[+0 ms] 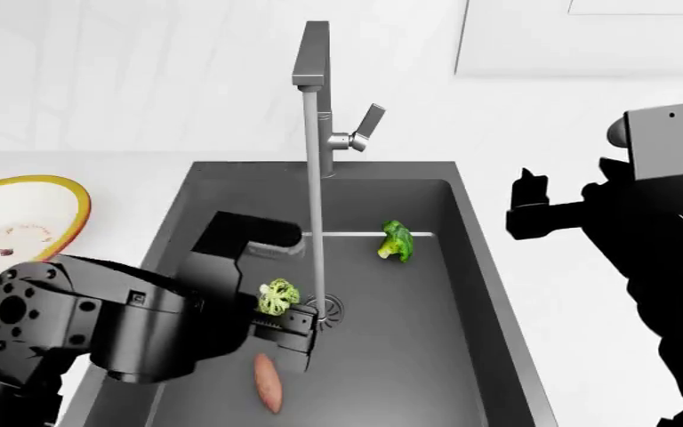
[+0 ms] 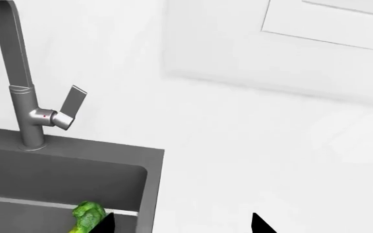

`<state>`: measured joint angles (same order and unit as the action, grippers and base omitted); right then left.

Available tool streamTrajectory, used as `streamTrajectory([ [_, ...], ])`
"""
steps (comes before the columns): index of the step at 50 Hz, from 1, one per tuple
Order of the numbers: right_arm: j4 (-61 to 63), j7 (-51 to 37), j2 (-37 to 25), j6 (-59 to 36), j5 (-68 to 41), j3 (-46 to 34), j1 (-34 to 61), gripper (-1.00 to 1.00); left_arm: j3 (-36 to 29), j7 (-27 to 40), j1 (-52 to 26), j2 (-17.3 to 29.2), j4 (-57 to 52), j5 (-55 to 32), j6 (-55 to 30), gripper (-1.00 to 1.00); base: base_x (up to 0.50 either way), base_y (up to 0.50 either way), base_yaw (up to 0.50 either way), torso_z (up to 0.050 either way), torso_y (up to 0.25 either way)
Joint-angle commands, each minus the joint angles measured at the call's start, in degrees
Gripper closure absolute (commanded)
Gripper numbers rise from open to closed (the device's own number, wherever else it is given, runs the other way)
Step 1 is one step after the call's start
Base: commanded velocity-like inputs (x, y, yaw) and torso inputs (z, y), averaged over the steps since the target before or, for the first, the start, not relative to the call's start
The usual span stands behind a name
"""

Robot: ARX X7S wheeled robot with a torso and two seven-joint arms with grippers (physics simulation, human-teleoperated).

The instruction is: Pick the sweet potatos and broccolis from the sink and place them in one bowl. Place the broccoli in the other bowl. Then turn off the sink faucet.

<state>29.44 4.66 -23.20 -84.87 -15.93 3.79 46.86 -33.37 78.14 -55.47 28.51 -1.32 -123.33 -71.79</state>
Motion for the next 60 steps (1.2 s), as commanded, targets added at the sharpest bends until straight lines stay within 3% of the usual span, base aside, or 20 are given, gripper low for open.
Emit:
streamTrajectory([
  [1,0.6,0.4,0.2,-0.7,-0.1,0.3,-0.7,-1.00,-1.3,-8.4,1.8,-1.7,7.9,7.6,1.5,-1.00,0.00,0.00,0.00,0.000,0.000],
  [5,0.4,0.4,0.2,-0.2,-0.2,0.5,-1.4,-1.00,-2.3,-11.0,2.7,-2.3,9.3,11.3,1.4,-1.00,0.00,0.00,0.00,0.000,0.000],
  [7,0.4,0.4,0.2,0.0,-0.3,0.5,-1.8,-1.00,-3.6,-17.5,2.4,-2.5,9.1,18.8,0.6,-1.00,0.00,0.00,0.00,0.000,0.000],
  [15,1.9,0.4,-0.8,-2.0,-0.8,0.9,-2.3,-1.00,-5.5,-22.8,5.5,-4.6,13.8,23.8,3.1,-1.00,0.00,0.00,0.00,0.000,0.000],
  [25,1.9,0.4,-0.8,-2.1,-1.4,1.5,-3.1,-1.00,-8.8,-30.9,3.3,-6.3,22.0,31.9,5.1,-1.00,0.00,0.00,0.00,0.000,0.000],
  [45,2.3,-0.1,-1.0,-1.9,-2.7,2.2,-3.8,-1.00,-13.2,-36.6,4.6,-8.8,27.7,37.4,7.2,-1.00,0.00,0.00,0.00,0.000,0.000],
  [46,2.3,-0.1,-1.0,-1.9,-2.7,2.2,-3.8,-1.00,-13.1,-36.2,4.7,-8.8,27.7,37.2,7.1,1.00,0.00,0.00,0.00,0.000,0.000],
  [57,2.8,-0.2,-1.3,-2.0,-3.5,3.0,-4.0,-1.00,-11.6,-35.3,3.8,-8.3,28.2,35.9,7.9,1.00,0.00,0.00,0.00,0.000,0.000],
  [60,3.4,-0.2,-1.1,-2.2,-3.8,3.1,-4.6,-1.00,-8.8,-31.8,3.9,-7.0,25.7,32.3,7.8,1.00,0.00,0.00,0.00,0.000,0.000],
])
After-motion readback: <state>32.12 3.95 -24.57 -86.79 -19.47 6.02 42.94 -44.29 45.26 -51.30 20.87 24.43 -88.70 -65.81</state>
